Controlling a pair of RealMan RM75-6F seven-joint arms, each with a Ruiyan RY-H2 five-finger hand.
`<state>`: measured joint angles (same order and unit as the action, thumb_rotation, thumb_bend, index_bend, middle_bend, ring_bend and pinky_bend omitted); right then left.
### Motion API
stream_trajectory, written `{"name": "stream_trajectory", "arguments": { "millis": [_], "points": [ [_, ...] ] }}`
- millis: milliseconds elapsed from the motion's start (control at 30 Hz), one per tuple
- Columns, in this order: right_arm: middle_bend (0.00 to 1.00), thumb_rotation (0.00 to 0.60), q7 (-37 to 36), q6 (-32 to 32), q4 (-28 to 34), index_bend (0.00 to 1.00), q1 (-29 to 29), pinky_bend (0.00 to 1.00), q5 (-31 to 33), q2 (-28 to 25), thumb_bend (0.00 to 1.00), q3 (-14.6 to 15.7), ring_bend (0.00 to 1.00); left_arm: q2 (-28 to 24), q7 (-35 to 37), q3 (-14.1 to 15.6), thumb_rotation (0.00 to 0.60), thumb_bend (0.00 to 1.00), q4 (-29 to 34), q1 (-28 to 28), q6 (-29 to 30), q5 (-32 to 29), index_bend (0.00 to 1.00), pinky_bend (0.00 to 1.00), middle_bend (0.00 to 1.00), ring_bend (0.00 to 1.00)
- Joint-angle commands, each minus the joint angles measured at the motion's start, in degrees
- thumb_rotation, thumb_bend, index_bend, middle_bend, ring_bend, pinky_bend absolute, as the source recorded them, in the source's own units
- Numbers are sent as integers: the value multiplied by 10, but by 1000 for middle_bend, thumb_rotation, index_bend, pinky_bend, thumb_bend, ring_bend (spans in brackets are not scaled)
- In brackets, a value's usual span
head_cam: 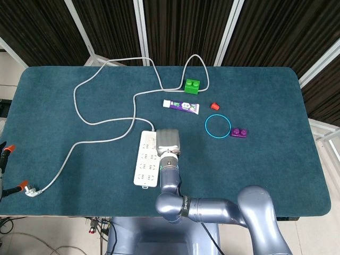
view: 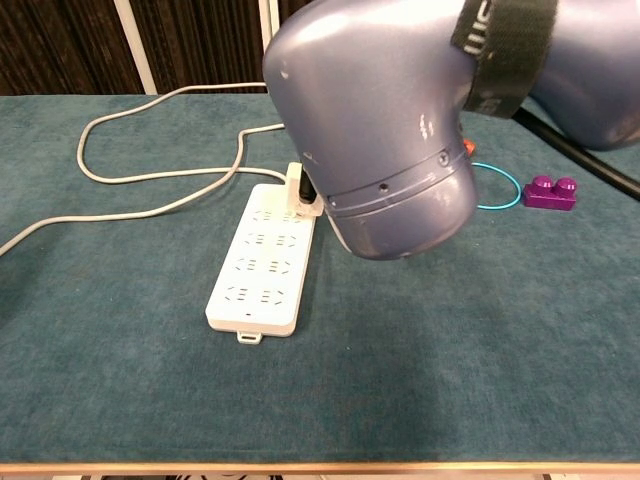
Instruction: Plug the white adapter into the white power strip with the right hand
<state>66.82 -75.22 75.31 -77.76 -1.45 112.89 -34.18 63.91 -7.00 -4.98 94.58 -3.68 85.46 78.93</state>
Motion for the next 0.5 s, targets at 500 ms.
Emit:
{"name": "stream_trajectory", "arguments": {
  "millis": [500],
  "points": [
    [668, 600, 52, -6, -1, 816, -26, 418, 24, 0, 653, -25, 662, 1, -3, 0, 600, 99, 0, -1, -1, -1, 134, 0, 0, 0]
  ]
}}
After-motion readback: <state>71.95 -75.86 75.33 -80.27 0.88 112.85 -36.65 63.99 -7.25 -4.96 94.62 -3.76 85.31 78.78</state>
